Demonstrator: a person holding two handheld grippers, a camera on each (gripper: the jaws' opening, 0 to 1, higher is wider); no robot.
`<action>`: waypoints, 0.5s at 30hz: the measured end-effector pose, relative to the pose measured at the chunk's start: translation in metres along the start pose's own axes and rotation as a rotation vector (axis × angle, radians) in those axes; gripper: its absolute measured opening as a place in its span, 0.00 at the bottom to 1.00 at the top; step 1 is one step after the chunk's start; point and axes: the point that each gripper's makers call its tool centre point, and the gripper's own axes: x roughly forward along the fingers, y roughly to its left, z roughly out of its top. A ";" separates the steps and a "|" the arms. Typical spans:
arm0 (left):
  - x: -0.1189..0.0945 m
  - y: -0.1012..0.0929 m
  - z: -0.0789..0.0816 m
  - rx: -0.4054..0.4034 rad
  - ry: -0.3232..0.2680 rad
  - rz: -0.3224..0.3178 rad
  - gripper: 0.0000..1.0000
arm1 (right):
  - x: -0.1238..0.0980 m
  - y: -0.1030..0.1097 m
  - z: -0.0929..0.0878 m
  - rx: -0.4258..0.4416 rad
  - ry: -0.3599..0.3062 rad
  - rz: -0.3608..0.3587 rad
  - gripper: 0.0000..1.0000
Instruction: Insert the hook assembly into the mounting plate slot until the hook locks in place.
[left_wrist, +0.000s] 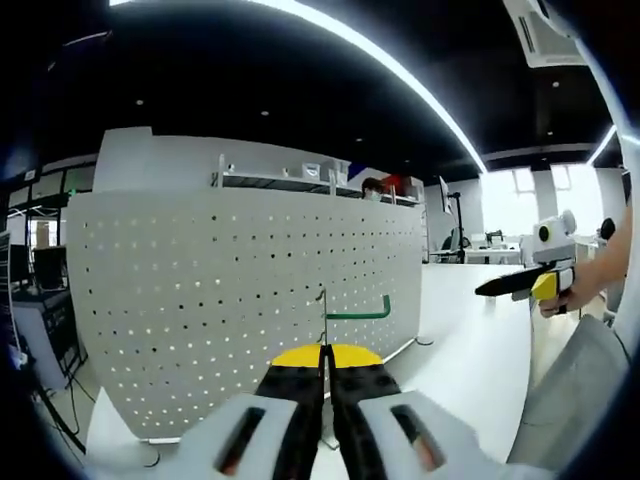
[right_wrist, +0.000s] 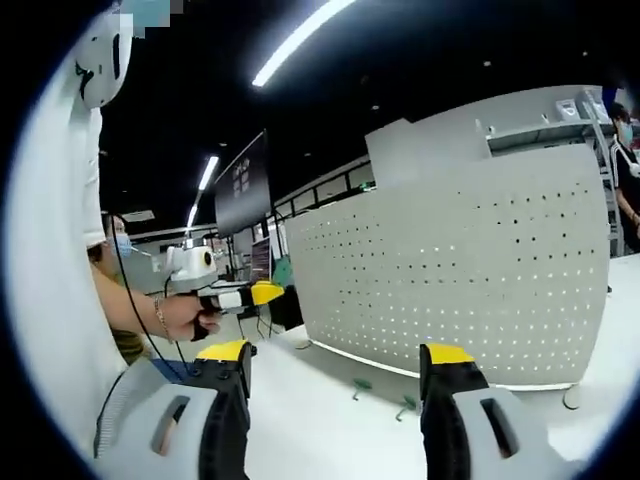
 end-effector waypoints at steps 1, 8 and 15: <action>0.000 -0.001 0.001 0.002 -0.001 0.000 0.01 | 0.005 0.002 0.002 0.006 -0.010 0.011 0.65; 0.001 -0.004 0.005 0.006 -0.008 0.005 0.01 | 0.037 0.016 0.011 0.025 -0.036 0.073 0.63; 0.005 -0.014 0.007 0.000 -0.011 -0.009 0.01 | 0.062 0.024 0.018 0.040 -0.059 0.113 0.62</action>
